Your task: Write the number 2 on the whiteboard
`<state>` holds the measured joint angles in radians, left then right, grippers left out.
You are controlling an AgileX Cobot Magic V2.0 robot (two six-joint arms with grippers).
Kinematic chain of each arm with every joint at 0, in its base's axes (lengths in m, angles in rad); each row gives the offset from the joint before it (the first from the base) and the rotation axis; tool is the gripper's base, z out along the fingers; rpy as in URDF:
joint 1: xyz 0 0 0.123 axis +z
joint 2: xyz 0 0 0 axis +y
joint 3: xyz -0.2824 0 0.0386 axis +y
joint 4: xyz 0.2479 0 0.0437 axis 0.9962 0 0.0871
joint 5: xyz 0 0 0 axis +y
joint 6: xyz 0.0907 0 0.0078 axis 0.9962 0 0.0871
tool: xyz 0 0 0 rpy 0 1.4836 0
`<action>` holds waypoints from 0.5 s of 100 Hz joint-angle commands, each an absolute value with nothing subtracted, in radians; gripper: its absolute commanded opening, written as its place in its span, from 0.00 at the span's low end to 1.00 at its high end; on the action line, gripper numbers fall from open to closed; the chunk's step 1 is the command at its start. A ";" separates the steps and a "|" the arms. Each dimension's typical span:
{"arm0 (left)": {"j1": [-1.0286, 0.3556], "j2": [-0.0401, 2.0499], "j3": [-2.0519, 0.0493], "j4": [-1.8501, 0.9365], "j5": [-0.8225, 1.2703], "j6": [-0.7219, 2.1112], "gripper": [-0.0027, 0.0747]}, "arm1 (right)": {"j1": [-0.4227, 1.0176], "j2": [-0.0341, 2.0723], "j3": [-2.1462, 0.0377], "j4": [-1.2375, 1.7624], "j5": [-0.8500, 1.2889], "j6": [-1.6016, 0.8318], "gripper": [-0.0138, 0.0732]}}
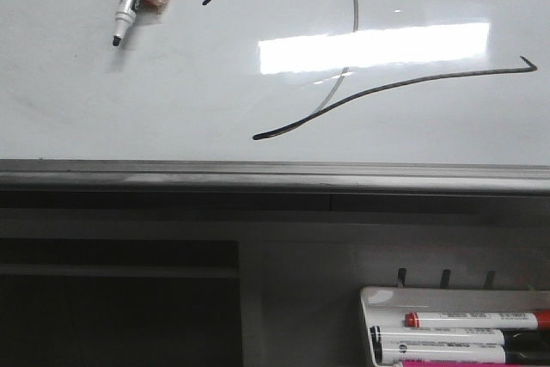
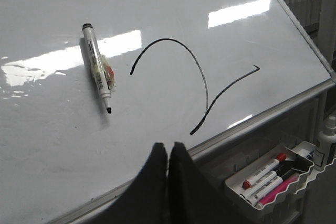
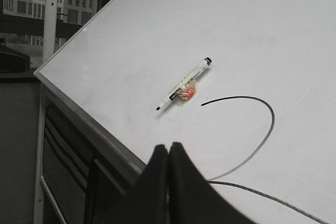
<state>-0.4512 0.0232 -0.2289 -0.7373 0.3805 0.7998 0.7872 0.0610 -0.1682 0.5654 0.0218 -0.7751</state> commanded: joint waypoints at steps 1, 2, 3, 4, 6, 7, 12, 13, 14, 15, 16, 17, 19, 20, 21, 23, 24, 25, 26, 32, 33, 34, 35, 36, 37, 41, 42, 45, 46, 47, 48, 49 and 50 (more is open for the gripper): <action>-0.449 0.035 -0.236 -0.764 0.302 0.800 0.01 | 0.781 0.070 -0.195 0.564 -0.045 -0.773 0.08; -0.449 0.035 -0.234 -0.756 0.298 0.800 0.01 | 0.781 0.070 -0.195 0.564 -0.045 -0.773 0.08; -0.449 0.035 -0.231 -0.752 0.295 0.800 0.01 | 0.781 0.070 -0.195 0.564 -0.045 -0.773 0.08; -0.449 0.035 -0.231 -0.741 0.287 0.800 0.01 | 0.781 0.070 -0.195 0.564 -0.045 -0.773 0.08; -0.449 0.035 -0.227 -0.729 0.275 0.800 0.01 | 0.781 0.070 -0.195 0.564 -0.045 -0.773 0.08; -0.449 0.035 -0.227 -0.716 0.270 0.800 0.01 | 0.781 0.070 -0.195 0.564 -0.045 -0.773 0.08; -0.449 0.035 -0.213 -0.651 0.232 0.800 0.01 | 0.781 0.070 -0.195 0.564 -0.045 -0.773 0.08; -0.449 0.035 -0.208 -0.638 0.219 0.792 0.01 | 0.781 0.070 -0.195 0.564 -0.045 -0.773 0.08; -0.449 0.035 -0.205 -0.608 0.212 0.785 0.01 | 0.781 0.070 -0.195 0.564 -0.045 -0.773 0.08; -0.449 0.033 -0.200 -0.592 0.198 0.764 0.01 | 0.781 0.070 -0.195 0.564 -0.045 -0.773 0.08; -0.448 0.034 -0.197 -0.558 0.192 0.749 0.01 | 0.781 0.070 -0.195 0.564 -0.045 -0.773 0.08; -0.447 0.034 -0.192 -0.539 0.186 0.711 0.01 | 0.781 0.070 -0.195 0.564 -0.045 -0.773 0.08; -0.445 0.034 -0.186 -0.479 0.167 0.667 0.01 | 0.781 0.070 -0.195 0.564 -0.045 -0.773 0.08; -0.443 0.034 -0.179 -0.457 0.157 0.618 0.01 | 0.781 0.070 -0.195 0.564 -0.045 -0.773 0.08; -0.440 0.031 -0.176 -0.409 0.151 0.593 0.01 | 0.781 0.070 -0.195 0.564 -0.045 -0.773 0.08; -0.437 0.029 -0.165 -0.336 0.135 0.514 0.01 | 0.781 0.070 -0.195 0.564 -0.045 -0.773 0.08; -0.433 0.029 -0.158 -0.312 0.130 0.459 0.01 | 0.781 0.070 -0.195 0.564 -0.045 -0.773 0.08; -0.431 0.027 -0.154 -0.265 0.122 0.431 0.01 | 0.781 0.070 -0.195 0.564 -0.045 -0.773 0.08; -0.431 0.024 -0.150 -0.244 0.119 0.404 0.01 | 0.781 0.070 -0.195 0.564 -0.045 -0.773 0.08; -0.415 0.015 -0.114 -0.093 0.105 0.200 0.01 | 0.781 0.070 -0.195 0.564 -0.045 -0.773 0.08; -0.415 0.012 -0.110 -0.084 0.105 0.186 0.01 | 0.781 0.070 -0.195 0.564 -0.045 -0.773 0.08; -0.412 0.010 -0.106 -0.077 0.105 0.173 0.01 | 0.781 0.070 -0.195 0.564 -0.045 -0.773 0.08; -0.409 0.010 -0.099 -0.071 0.105 0.151 0.01 | 0.781 0.070 -0.195 0.564 -0.045 -0.773 0.08; -0.409 0.008 -0.094 -0.063 0.105 0.142 0.01 | 0.781 0.070 -0.195 0.564 -0.045 -0.773 0.08; -0.407 0.004 -0.090 -0.060 0.105 0.135 0.01 | 0.781 0.070 -0.195 0.564 -0.045 -0.773 0.08; -0.402 -0.009 -0.063 -0.066 0.105 0.119 0.01 | 0.781 0.070 -0.195 0.564 -0.045 -0.773 0.08; -0.399 -0.012 -0.053 -0.070 0.105 0.119 0.01 | 0.781 0.070 -0.195 0.564 -0.045 -0.773 0.08; -0.399 -0.023 -0.033 -0.085 0.105 0.119 0.01 | 0.781 0.070 -0.195 0.564 -0.045 -0.773 0.08; -0.397 -0.029 -0.028 -0.092 0.105 0.119 0.01 | 0.781 0.070 -0.195 0.564 -0.045 -0.773 0.08; -0.397 -0.032 -0.017 -0.095 0.105 0.119 0.01 | 0.781 0.070 -0.195 0.564 -0.045 -0.773 0.08; -0.397 -0.032 -0.012 -0.102 0.105 0.119 0.01 | 0.781 0.070 -0.195 0.564 -0.045 -0.773 0.08; -0.397 -0.032 -0.001 -0.106 0.102 0.119 0.01 | 0.781 0.070 -0.195 0.564 -0.045 -0.773 0.08; -0.397 -0.032 0.004 -0.114 0.100 0.119 0.01 | 0.781 0.070 -0.195 0.564 -0.045 -0.773 0.08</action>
<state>-0.4021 -0.0040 -0.0188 -0.1070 0.1856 0.1718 0.7872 0.0610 -0.1682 0.5654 0.0218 -0.7751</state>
